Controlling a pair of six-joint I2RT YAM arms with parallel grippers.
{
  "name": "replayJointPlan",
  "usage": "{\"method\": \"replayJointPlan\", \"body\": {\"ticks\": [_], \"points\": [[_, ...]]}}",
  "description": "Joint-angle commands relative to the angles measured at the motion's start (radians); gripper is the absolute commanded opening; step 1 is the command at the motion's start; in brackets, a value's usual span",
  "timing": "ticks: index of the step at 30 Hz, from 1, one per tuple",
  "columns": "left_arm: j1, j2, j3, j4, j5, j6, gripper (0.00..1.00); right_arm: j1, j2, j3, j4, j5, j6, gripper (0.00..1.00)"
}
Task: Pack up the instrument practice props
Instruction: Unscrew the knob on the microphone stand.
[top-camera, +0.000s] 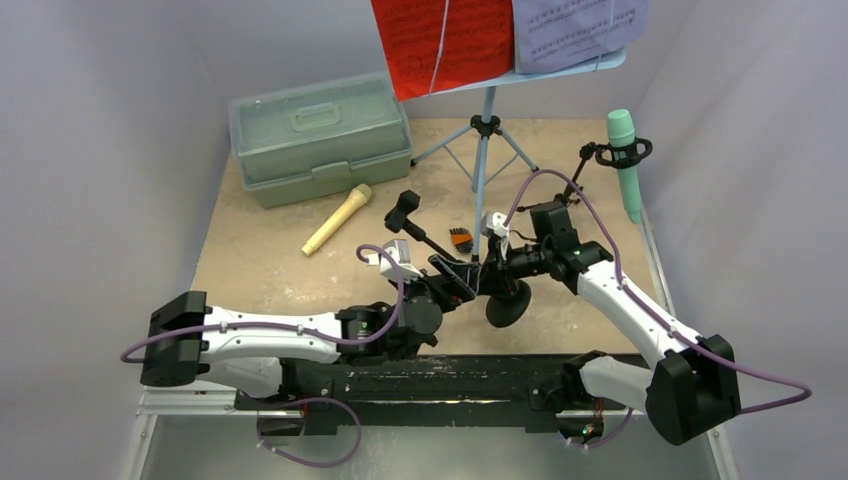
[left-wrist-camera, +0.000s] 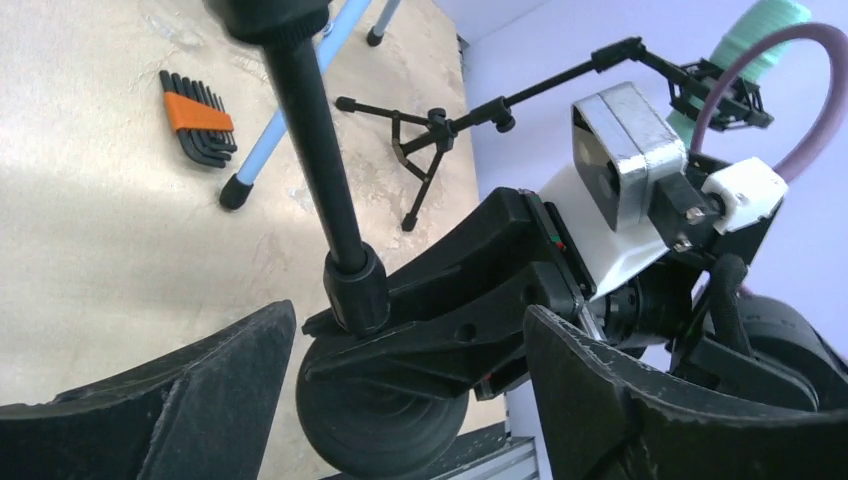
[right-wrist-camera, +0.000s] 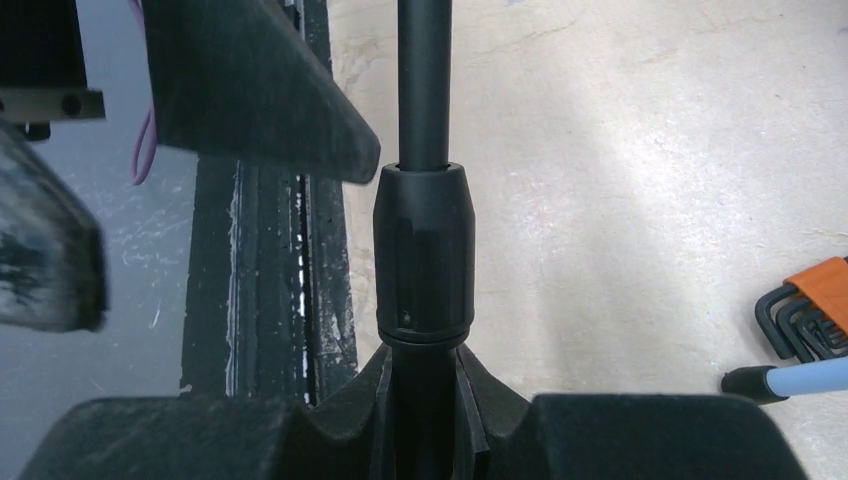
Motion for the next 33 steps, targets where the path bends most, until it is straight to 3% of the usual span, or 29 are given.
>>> {"method": "replayJointPlan", "body": {"ticks": [1, 8, 14, 20, 28, 33], "points": [[-0.005, -0.072, -0.066, 0.112, 0.088, 0.297, 0.86, 0.000, -0.011, 0.025, -0.012, -0.060, -0.048, 0.00], [-0.005, -0.173, -0.256, 0.265, 0.291, 0.579, 0.95, 0.000, -0.006, 0.035, -0.049, -0.091, -0.092, 0.00], [-0.002, -0.283, -0.505, 0.628, 0.442, 0.693, 1.00, 0.000, -0.003, 0.037, -0.059, -0.105, -0.103, 0.00], [0.029, -0.305, -0.563, 0.725, 0.483, 0.694, 1.00, 0.000, 0.001, 0.036, -0.062, -0.116, -0.110, 0.00], [0.183, -0.243, -0.726, 1.114, 0.684, 0.550, 1.00, 0.000, 0.003, 0.036, -0.068, -0.124, -0.115, 0.00], [0.188, -0.178, -0.731, 1.207, 0.713, 0.542, 1.00, 0.000, 0.004, 0.038, -0.069, -0.127, -0.117, 0.00]]}}
